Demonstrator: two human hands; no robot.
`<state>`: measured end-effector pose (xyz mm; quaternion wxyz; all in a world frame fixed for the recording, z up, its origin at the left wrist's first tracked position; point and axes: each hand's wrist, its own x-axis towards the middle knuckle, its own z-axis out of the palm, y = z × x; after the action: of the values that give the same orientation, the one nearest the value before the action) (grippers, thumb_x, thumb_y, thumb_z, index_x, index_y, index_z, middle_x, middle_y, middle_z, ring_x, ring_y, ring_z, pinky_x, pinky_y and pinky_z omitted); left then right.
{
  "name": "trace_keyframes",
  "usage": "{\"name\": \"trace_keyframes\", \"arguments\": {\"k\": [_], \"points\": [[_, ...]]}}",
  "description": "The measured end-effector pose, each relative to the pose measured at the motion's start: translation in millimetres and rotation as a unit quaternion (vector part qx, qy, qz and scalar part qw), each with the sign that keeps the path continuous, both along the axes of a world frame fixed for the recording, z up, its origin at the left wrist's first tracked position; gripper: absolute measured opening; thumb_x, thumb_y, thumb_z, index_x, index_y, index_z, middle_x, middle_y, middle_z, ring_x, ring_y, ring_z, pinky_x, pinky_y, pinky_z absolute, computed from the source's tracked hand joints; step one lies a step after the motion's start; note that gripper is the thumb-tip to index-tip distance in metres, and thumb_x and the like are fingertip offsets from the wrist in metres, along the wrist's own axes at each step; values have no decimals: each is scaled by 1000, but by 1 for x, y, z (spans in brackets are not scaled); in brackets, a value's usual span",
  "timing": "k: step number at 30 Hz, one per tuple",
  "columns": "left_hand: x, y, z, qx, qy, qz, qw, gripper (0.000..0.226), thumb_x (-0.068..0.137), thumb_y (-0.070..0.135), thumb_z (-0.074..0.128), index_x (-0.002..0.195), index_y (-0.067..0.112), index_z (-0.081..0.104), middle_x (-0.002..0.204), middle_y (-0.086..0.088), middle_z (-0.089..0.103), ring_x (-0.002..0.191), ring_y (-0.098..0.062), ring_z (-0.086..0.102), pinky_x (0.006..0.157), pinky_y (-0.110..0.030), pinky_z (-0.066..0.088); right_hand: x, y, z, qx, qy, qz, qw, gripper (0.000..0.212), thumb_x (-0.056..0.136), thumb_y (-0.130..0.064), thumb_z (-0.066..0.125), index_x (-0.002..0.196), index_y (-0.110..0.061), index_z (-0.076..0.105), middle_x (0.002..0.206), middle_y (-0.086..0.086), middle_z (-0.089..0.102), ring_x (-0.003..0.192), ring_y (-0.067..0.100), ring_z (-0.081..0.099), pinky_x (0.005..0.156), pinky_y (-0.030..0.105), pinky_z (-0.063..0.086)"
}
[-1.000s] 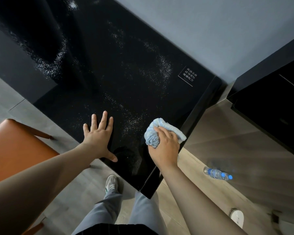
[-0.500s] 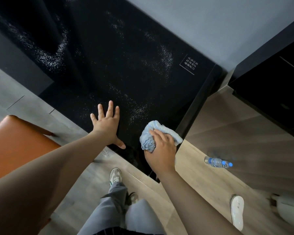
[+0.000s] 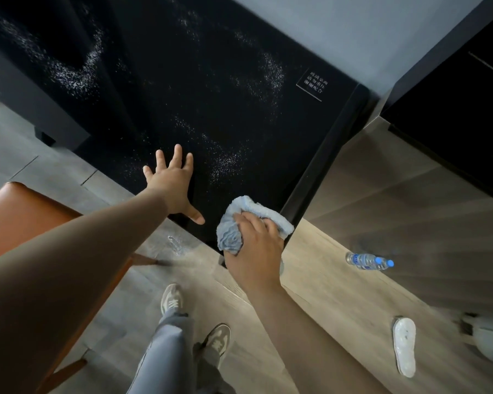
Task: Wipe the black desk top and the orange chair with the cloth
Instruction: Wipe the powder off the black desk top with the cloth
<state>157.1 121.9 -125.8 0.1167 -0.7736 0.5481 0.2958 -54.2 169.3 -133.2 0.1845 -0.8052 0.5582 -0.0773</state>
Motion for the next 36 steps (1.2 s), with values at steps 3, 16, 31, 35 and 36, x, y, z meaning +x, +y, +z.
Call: {"name": "trace_keyframes", "arguments": {"k": [3,16,31,35,36], "points": [[0,0,0,2,-3,1,1000,154,42,60,87,153,18,-12,158,-6,-24,143,-43,-19,112,-66,4,1,12,-1,-4,14,3,1000,63,69,-36,74,128,-27,57,130,-8,58,118,22,50,89,46,48],[2,-3,1,15,-11,-11,1000,154,44,63,85,152,17,-15,157,-8,-26,143,-44,-17,113,-65,7,12,59,19,91,23,-40,995,56,80,-37,68,133,-25,55,137,-7,54,125,18,45,106,33,36],[44,23,19,-19,31,-124,992,117,68,59,77,154,15,11,161,-8,0,148,-33,3,117,-50,22,36,61,87,93,-107,-165,976,12,86,-22,61,75,-21,64,70,-11,59,68,5,58,61,13,45],[51,27,35,-24,46,-140,989,100,78,55,70,154,17,16,160,-5,15,146,-31,14,117,-52,21,44,29,104,29,-136,-198,970,13,84,-22,59,73,-17,62,69,-4,62,67,8,58,59,15,42],[53,25,40,-27,56,-136,989,95,81,53,68,153,17,19,157,-6,22,144,-31,20,115,-51,26,45,21,108,25,-136,-200,970,12,84,-21,61,74,-15,63,70,-4,63,67,8,58,58,12,40]]}}
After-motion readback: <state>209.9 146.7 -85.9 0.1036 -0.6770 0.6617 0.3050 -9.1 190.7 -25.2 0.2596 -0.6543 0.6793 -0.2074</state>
